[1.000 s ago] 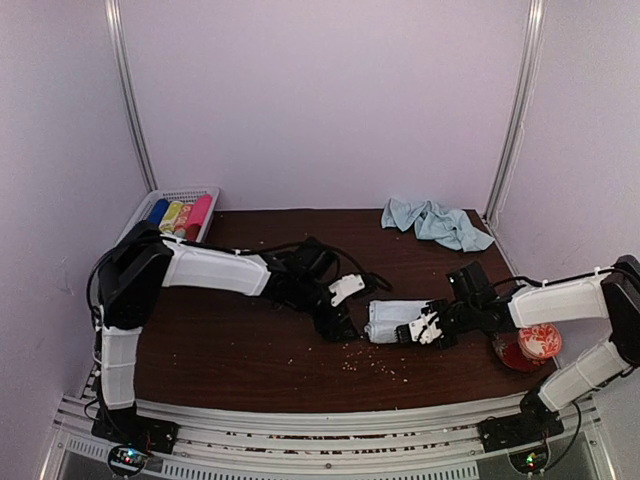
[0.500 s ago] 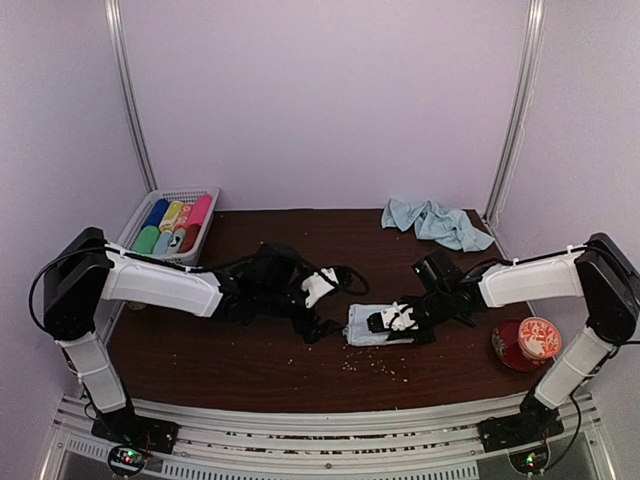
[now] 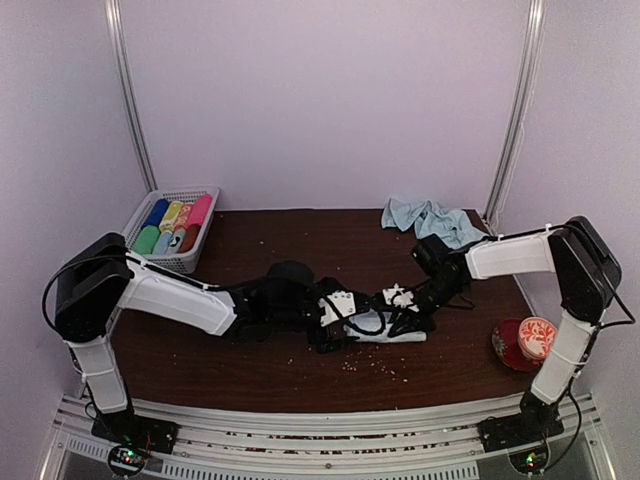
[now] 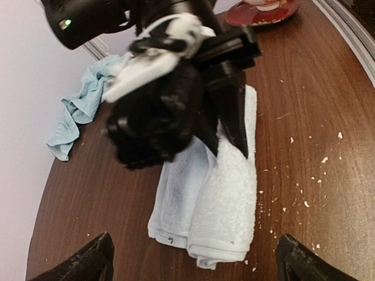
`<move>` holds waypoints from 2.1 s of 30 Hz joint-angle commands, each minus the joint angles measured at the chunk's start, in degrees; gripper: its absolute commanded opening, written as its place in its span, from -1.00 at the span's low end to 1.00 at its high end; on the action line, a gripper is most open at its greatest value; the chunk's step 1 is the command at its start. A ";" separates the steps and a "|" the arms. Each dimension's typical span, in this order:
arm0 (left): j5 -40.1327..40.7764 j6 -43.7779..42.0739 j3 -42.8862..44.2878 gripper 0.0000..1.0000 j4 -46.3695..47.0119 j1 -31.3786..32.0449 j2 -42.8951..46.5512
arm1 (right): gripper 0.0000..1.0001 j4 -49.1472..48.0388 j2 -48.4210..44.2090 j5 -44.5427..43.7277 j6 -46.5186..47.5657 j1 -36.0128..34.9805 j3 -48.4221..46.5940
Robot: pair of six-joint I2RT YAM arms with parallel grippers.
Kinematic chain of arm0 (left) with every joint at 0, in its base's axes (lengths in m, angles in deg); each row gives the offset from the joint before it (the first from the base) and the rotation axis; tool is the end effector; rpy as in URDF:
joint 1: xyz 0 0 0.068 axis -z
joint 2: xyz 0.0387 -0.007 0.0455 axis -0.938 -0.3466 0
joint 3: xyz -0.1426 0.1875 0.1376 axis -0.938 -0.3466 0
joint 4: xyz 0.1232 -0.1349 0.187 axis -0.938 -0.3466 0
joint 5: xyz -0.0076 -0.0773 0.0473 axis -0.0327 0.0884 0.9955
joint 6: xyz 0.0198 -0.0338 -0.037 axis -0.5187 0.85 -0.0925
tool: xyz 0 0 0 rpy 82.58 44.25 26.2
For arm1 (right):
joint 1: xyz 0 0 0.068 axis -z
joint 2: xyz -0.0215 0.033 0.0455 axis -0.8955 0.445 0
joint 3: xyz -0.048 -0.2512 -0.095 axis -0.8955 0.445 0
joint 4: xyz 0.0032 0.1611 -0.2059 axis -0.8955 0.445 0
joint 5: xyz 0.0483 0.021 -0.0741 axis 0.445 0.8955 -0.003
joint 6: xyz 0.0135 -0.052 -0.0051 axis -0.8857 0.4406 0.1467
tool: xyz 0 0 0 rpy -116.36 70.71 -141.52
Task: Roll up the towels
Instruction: Roll the towel at the center of the board.
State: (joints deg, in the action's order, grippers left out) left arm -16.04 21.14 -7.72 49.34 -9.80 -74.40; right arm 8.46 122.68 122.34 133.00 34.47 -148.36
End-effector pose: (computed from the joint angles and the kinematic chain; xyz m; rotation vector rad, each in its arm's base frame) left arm 0.1966 -0.3456 0.1752 1.4486 1.4907 -0.4612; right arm 0.2710 0.1775 0.1532 -1.8977 1.7172 0.8120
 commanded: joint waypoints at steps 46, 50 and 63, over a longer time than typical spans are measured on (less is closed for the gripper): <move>-7.92 -1.25 29.10 -1.00 -31.40 2.22 -21.87 | 0.64 5.16 -12.75 -9.88 5.27 8.73 6.47; -10.88 1.66 34.21 -1.00 -36.10 1.46 -24.51 | 0.75 -1.06 -20.18 -11.15 6.72 9.15 13.13; -15.00 14.77 49.64 -1.00 -46.05 -0.23 -34.81 | 0.83 -11.82 -33.69 -12.85 -5.94 10.92 20.59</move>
State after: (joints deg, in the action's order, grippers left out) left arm -29.66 26.65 40.12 8.90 -8.51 -103.84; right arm -0.68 89.79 108.92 134.20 44.55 -127.25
